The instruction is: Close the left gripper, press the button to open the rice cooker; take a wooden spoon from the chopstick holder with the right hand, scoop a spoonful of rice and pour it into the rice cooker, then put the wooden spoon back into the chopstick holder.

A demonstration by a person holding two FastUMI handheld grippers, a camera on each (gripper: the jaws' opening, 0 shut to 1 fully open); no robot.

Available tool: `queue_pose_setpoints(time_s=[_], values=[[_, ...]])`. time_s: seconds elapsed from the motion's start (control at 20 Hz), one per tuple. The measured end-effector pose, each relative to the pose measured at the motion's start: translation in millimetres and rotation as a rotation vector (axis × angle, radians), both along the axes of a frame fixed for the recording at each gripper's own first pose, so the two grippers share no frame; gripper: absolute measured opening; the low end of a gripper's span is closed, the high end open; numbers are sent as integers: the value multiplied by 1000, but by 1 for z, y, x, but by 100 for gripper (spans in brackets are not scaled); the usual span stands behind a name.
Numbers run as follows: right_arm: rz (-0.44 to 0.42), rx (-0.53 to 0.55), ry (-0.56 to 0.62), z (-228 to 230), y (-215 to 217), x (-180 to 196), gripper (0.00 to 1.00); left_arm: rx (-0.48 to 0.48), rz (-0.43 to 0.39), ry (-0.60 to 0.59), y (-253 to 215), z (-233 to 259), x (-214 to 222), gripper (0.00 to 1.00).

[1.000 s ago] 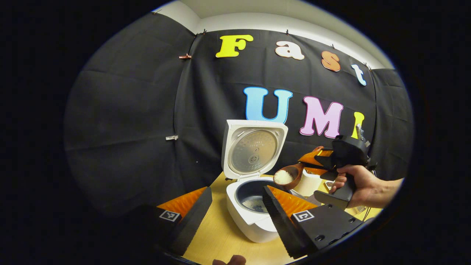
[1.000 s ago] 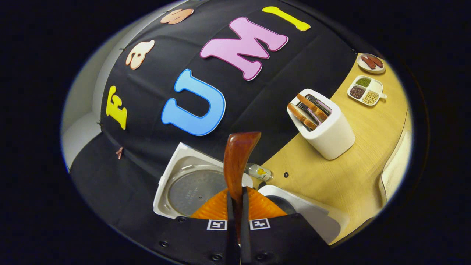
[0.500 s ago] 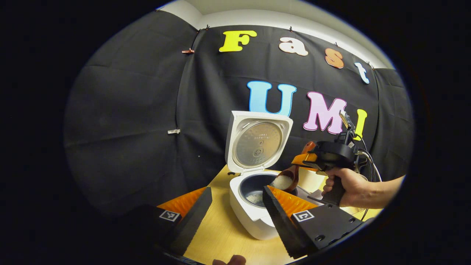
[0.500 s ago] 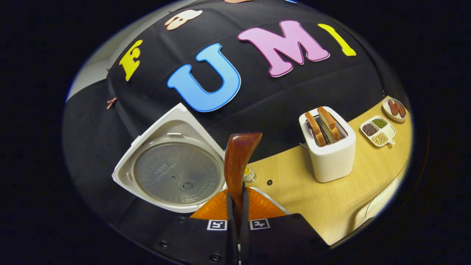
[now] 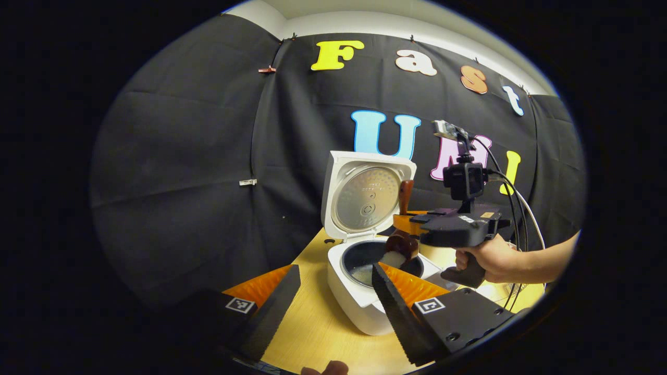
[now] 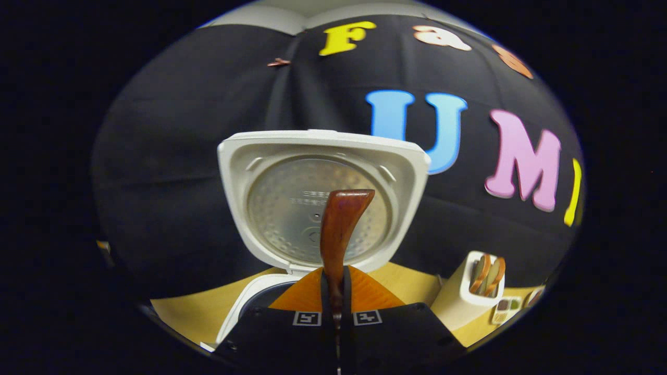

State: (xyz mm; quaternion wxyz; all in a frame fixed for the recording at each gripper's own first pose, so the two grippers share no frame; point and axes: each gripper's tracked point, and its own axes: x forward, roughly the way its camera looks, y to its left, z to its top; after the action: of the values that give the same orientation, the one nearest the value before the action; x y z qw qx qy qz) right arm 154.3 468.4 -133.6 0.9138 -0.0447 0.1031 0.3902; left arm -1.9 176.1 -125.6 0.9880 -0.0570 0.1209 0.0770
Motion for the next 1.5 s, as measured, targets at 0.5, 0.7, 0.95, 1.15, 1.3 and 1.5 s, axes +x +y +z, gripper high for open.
queue_pose_setpoints(time_s=[0.5, 0.7, 0.95, 1.15, 1.3, 1.5], values=[[206, -216, -251, -1, 24, -36, 7, 5, 12, -11, 3, 2, -6, 96], [73, -26, 51, -3, 10, 1, 8, 12, 11, -16, 2, 3, -7, 96], [-70, 262, 379, 4, -29, 21, 8, 22, 5, -27, -4, 8, -10, 96], [-181, 524, 589, 30, -72, 29, 8, 23, -1, -40, -12, 18, -11, 96], [-219, 594, 567, 46, -107, 30, 8, 27, -9, -47, -20, 23, -13, 96], [-231, 689, 527, 82, -162, 20, 8, 38, -24, -62, -34, 34, -10, 95]])
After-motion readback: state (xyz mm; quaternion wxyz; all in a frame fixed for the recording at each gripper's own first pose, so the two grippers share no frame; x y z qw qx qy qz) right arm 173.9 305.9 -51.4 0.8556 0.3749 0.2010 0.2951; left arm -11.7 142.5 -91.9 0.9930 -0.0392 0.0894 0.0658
